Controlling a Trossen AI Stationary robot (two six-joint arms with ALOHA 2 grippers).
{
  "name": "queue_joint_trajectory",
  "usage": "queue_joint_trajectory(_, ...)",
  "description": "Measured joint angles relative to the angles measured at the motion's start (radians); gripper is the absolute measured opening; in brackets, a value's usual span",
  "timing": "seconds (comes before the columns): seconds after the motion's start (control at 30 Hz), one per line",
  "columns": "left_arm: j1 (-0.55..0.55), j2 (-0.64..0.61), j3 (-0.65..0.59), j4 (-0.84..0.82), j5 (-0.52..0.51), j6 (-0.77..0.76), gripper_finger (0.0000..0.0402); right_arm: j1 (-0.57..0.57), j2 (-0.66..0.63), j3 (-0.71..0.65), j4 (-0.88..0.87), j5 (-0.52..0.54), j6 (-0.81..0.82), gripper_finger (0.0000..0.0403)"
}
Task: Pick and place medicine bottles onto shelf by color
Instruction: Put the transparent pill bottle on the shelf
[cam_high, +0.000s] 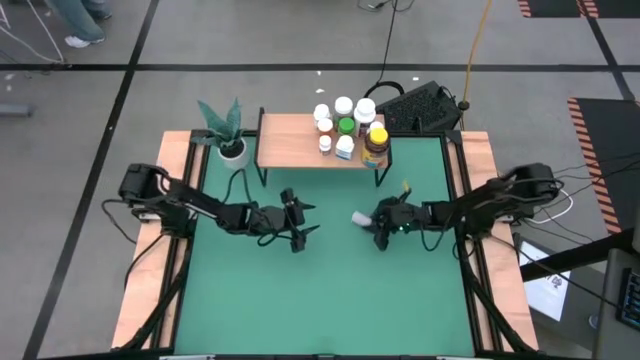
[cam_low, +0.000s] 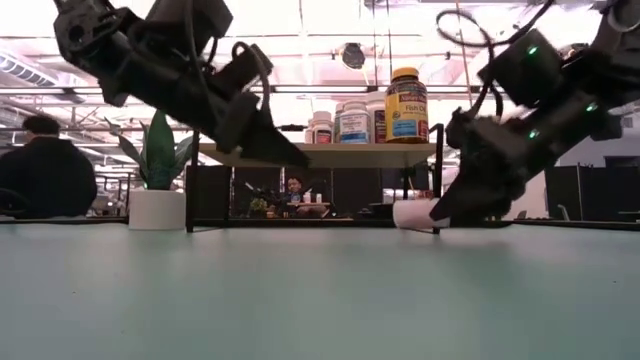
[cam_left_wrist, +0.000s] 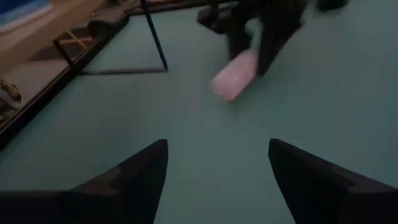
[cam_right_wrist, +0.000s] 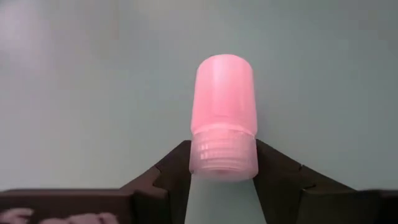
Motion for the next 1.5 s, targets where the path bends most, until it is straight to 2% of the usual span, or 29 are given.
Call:
queue_joint_trajectory(0.1,-0.012,0.07,0.018,0.051,0.001,0.024,0.0274,0.062,-0.014,0.0,0.007,-0.007,0.108,0.0139)
queue_joint_trajectory(0.23,-0.036,0.173,0.092,0.027,0.002,0.021,0.028,0.155,-0.013,0.035,-0.013,-0.007,0.207,0.0138)
queue_joint_trajectory(0.37,-0.061,0.264,0.219,-0.063,0.001,0.063,0.0288,0.238,-0.013,0.095,-0.091,0.002,0.249,0.0138)
queue_joint_trajectory(0.53,-0.093,0.332,0.369,-0.231,0.004,0.134,0.0302,0.284,-0.012,0.166,-0.217,0.024,0.297,0.0138)
queue_joint_trajectory(0.7,-0.108,0.354,0.458,-0.334,0.004,0.156,0.0311,0.293,-0.013,0.176,-0.201,0.019,0.343,0.0139)
queue_joint_trajectory(1.13,-0.105,0.354,0.465,-0.346,-0.002,0.151,0.0275,0.312,-0.008,0.177,-0.159,-0.006,0.35,0.014)
queue_joint_trajectory(1.5,-0.12,0.354,0.465,-0.259,0.05,0.222,0.0282,0.277,0.002,0.175,-0.122,-0.006,0.323,0.0141)
